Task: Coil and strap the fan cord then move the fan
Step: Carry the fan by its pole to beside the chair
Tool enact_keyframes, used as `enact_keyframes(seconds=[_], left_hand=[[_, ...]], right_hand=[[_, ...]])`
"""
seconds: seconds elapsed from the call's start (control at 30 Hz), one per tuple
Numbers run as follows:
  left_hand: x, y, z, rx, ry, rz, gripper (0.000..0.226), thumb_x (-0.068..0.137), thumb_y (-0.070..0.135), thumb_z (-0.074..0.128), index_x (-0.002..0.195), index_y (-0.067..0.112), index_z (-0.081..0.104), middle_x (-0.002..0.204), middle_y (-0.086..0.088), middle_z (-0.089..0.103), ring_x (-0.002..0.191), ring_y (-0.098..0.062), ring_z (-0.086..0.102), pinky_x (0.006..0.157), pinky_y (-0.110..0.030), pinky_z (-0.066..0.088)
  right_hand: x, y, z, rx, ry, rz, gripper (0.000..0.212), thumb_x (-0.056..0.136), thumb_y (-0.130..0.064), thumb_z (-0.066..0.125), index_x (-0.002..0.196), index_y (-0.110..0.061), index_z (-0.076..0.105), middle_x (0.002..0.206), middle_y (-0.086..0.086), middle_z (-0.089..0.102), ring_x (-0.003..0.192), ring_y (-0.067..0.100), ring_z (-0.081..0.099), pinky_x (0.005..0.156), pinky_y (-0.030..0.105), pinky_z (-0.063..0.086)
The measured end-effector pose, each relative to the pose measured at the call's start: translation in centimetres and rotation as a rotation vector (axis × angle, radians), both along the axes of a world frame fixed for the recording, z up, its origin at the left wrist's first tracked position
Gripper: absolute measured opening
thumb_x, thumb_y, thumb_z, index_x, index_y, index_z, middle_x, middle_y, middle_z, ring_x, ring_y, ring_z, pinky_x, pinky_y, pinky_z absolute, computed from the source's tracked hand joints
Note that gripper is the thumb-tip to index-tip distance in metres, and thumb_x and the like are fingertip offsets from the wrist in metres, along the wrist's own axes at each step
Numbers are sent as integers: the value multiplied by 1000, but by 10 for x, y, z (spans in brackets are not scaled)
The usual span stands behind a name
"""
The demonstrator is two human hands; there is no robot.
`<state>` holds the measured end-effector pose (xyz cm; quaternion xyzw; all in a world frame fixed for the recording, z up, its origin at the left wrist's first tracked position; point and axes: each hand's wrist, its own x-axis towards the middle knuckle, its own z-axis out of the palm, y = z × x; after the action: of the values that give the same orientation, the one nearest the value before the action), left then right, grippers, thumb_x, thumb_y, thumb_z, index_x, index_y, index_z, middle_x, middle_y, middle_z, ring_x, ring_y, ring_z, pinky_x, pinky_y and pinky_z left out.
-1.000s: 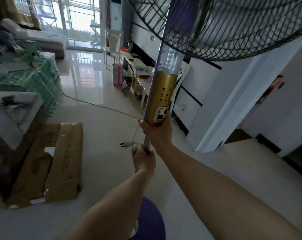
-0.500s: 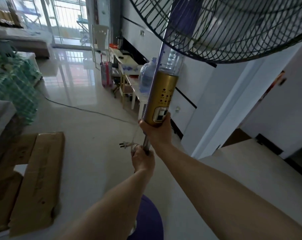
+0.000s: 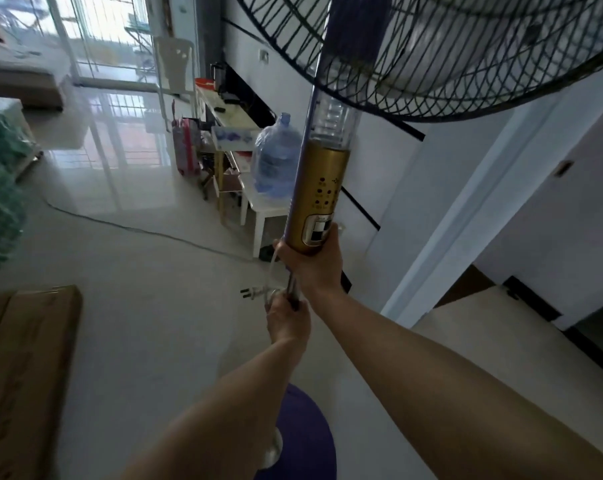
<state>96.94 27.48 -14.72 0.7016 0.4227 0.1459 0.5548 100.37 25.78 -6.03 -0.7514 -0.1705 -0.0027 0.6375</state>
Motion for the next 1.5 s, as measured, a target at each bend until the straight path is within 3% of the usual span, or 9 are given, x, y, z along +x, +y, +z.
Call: enact_keyframes(seconds=[0.07,0.13,0.2,0.5,0.73,1.0,1.17,1.37,1.5], left_hand=[[28,10,-4,22,32,-32,18,93,13,49,102,3,60,108,-14,57,92,-26,56,77,-31,44],[65,24,-11,57,76,-96,18,94,12,48,103,3,61,108,-12,56,101,-26,55,87,-31,46],[94,37,-15,34,53,-97,15,94,11,49,100,4,60,100,-8,57,97,-25,56,81,-26,48],[233,82,-10,-13,-36,-148,13,92,17,54,104,19,60,86,5,56,75,-12,52,59,-20,36],[341,94,-19,-54,-72,-123,10,90,11,53,83,17,58,77,4,56,65,-4,50,45,-11,35],[450,106,-32,-119,-202,-86,17,87,11,58,78,24,55,72,8,58,64,-1,53,46,-5,40],[517,129,-57,-141,-179,-98,16,87,16,59,76,26,54,76,6,60,67,-4,55,55,-17,39],[588,165,-98,-87,-121,-186,31,88,14,57,69,36,47,71,18,53,63,5,53,51,-8,40],[639,182,-135,-115,-109,-222,23,86,13,55,74,32,51,75,12,56,72,-1,55,59,-10,40]], right_hand=[[25,6,-3,-14,8,1,58,66,-25,86,99,-43,43,93,-20,63,77,-16,61,62,3,47],[60,19,-8,-27,23,-15,56,66,-24,86,96,-43,43,91,-21,62,75,-20,59,57,-1,44],[89,31,-10,-26,31,-24,56,66,-22,86,96,-40,43,90,-21,62,73,-21,58,55,-1,42],[225,77,-7,-19,49,-97,57,68,-19,86,109,-27,47,94,-15,65,73,-13,61,60,6,49],[330,87,-12,-1,37,-96,57,69,-14,86,106,-29,46,84,-21,62,64,-20,60,52,-2,41],[446,97,-33,-2,75,-27,60,68,-18,87,114,-27,49,95,-13,68,76,-8,65,61,6,48],[512,119,-54,0,90,-29,59,68,-16,87,113,-26,49,94,-12,67,74,-9,65,56,4,47],[582,152,-85,-10,106,-72,55,68,-18,87,108,-29,50,84,-24,69,74,-8,66,58,4,47],[629,170,-120,-14,113,-91,58,68,-21,87,112,-29,50,95,-13,69,79,-6,66,60,5,49]])
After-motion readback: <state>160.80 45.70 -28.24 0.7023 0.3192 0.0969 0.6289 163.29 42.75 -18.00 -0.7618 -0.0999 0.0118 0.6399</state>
